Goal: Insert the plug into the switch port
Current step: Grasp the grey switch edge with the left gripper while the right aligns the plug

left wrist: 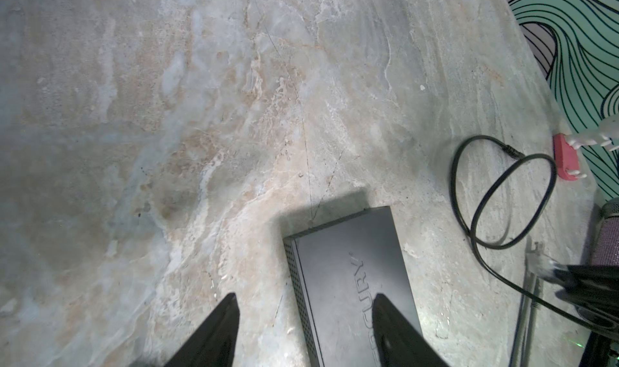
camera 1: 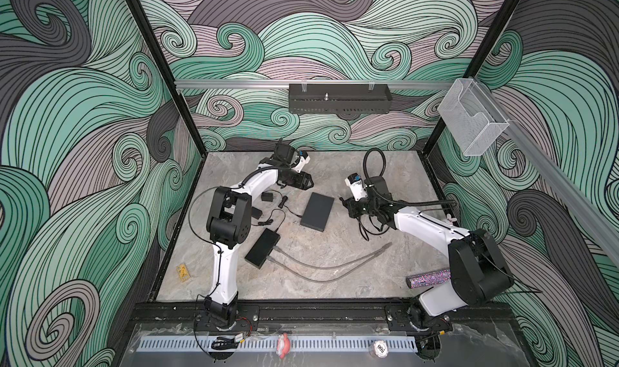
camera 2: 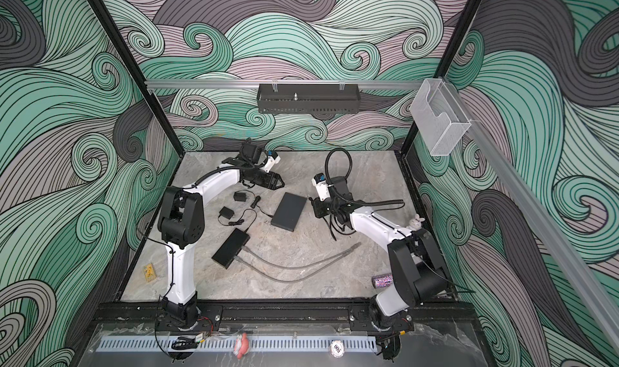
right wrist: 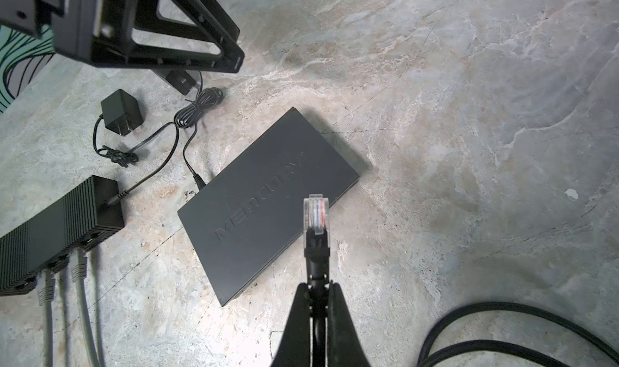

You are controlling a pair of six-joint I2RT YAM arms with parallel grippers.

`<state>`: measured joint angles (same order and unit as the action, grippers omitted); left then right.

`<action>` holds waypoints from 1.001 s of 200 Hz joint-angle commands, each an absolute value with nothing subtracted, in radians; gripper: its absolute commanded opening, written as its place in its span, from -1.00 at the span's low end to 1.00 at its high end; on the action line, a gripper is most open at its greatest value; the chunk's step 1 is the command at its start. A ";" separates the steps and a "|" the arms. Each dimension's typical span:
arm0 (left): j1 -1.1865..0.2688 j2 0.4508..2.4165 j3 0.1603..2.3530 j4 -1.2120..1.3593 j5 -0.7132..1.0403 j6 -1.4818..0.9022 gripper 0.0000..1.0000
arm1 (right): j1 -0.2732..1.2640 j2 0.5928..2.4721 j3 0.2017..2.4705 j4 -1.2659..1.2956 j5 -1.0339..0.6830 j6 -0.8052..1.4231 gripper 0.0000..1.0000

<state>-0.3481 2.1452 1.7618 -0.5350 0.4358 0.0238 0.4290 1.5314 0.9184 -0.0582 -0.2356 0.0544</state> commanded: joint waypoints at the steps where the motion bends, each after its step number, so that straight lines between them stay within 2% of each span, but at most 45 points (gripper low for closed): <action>1: -0.333 2.227 1.822 -0.578 0.463 0.033 0.32 | 0.431 1.508 0.917 -0.070 -0.222 0.101 -1.00; 65: -0.336 2.313 1.871 -0.597 0.538 -0.012 0.33 | 0.423 1.470 0.883 -0.042 -0.215 0.101 -1.00; 200: -0.425 2.301 1.804 -0.477 0.664 -0.146 0.33 | 0.424 1.473 0.879 -0.035 -0.235 0.104 -1.00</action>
